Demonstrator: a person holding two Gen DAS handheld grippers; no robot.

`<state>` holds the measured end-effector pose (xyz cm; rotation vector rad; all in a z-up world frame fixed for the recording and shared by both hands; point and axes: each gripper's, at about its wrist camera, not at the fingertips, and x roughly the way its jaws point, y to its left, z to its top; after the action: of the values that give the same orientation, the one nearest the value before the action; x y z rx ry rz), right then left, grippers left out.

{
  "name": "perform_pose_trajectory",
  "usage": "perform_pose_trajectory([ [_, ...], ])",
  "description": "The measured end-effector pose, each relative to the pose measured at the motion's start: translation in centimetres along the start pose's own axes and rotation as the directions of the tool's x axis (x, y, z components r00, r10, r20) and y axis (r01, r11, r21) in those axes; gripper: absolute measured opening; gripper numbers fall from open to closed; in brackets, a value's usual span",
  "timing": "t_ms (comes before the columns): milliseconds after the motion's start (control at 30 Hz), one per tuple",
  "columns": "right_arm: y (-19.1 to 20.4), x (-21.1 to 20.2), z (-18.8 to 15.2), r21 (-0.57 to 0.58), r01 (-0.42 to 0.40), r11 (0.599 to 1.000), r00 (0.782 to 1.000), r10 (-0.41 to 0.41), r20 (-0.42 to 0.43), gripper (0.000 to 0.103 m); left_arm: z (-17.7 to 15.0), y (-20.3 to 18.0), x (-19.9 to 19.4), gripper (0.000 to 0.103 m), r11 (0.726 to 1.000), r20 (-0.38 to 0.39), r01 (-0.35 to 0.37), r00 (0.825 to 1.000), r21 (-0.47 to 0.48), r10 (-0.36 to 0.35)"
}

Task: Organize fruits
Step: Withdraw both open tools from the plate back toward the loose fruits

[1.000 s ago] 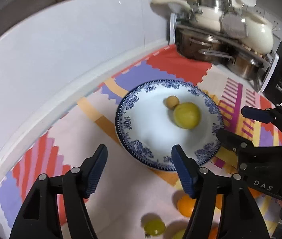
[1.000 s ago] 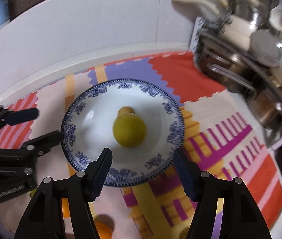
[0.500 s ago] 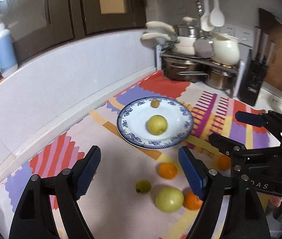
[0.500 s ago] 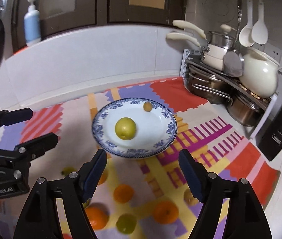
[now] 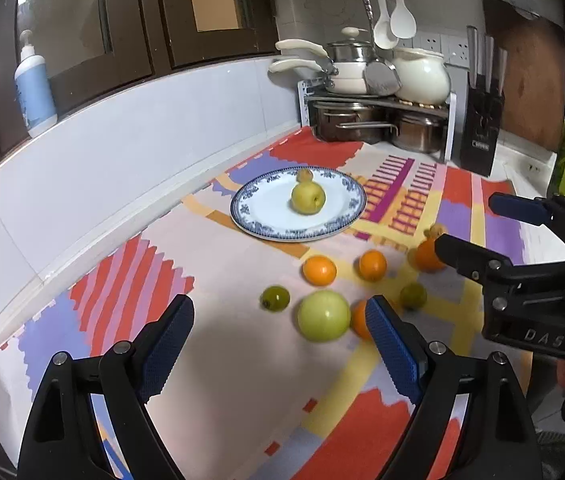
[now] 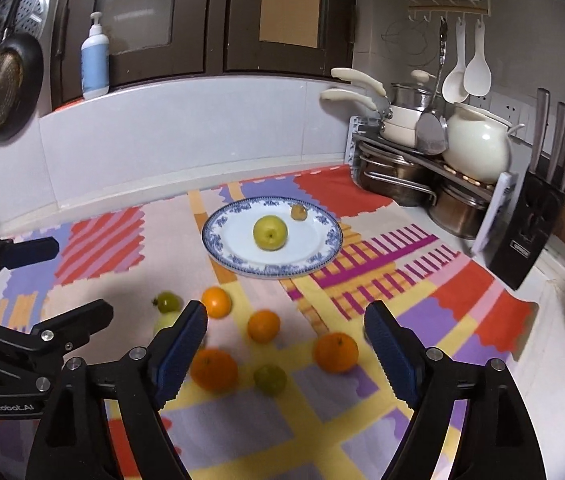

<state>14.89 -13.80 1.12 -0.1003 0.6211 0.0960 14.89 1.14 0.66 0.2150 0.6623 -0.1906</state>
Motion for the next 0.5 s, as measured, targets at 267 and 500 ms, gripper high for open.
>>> perform_pose_trajectory([
  [267,0.0,0.4,-2.8,0.016,0.029,0.999,0.997,-0.028,-0.065,0.082,-2.8,-0.1,1.6,0.091,1.0,-0.079,0.02,0.997,0.017,-0.019],
  [500,0.3,2.1,-4.3,-0.024,0.013,1.0,0.986,-0.017,-0.166,0.082,-3.6,-0.8,3.0,0.089,0.996,-0.118,0.055,0.992,0.072,-0.046],
])
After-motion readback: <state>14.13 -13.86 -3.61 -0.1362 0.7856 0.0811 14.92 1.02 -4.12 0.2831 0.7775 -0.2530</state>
